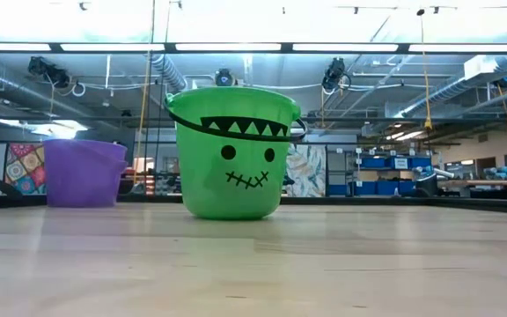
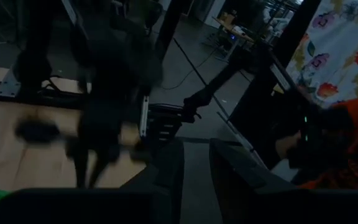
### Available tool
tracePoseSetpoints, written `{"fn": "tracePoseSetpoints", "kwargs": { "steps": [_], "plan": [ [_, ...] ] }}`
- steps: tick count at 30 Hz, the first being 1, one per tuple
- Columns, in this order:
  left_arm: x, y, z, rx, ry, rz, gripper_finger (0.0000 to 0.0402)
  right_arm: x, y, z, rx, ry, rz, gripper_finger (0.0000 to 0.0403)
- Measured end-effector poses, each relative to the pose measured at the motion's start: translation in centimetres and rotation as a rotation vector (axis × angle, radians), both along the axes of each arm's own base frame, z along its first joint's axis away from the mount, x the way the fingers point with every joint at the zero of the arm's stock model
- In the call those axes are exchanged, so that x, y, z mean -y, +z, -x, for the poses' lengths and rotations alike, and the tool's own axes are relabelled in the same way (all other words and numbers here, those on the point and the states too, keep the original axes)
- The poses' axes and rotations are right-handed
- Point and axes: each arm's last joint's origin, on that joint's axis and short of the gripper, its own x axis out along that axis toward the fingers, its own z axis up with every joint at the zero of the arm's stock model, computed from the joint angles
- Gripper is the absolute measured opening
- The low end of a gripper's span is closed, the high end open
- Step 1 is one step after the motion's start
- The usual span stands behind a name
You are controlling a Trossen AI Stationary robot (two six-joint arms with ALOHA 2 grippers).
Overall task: Sort candy by brand, put in halloween buckets
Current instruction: Put the white chocolate bar into the violet bucket
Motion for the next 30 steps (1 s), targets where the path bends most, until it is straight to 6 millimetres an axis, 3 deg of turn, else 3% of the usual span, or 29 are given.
{"fn": "tracePoseSetpoints", "kwargs": {
  "steps": [6, 10, 15, 21, 27, 30],
  "plan": [
    [0.3, 0.0, 0.2, 0.007, -0.012, -0.017, 0.0080, 1.7, 6.1, 3.4, 0.138, -0.069, 0.045, 0.0002],
    [0.5, 0.0, 0.3, 0.038, 0.004, -0.088, 0.0080, 2.7, 8.8, 5.3, 0.205, -0.083, 0.064, 0.0002],
    [0.4, 0.1, 0.7, 0.083, 0.186, -0.223, 0.0072, 3.4, 11.0, 6.5, 0.285, 0.003, -0.018, 0.0002],
    [-0.8, 0.0, 0.9, 0.069, 0.547, -0.382, 0.0056, 5.4, 15.4, 7.3, 0.582, 0.270, -0.171, 0.0002],
    [-1.9, -0.3, 1.3, 0.026, 0.881, -0.532, 0.0047, 8.5, 19.2, 8.0, 0.921, 0.711, -0.327, 0.0002],
    [-2.3, -0.3, 1.8, 0.020, 0.986, -0.554, 0.0046, 9.9, 20.1, 8.2, 1.025, 0.905, -0.396, 0.0002]
  ]
}}
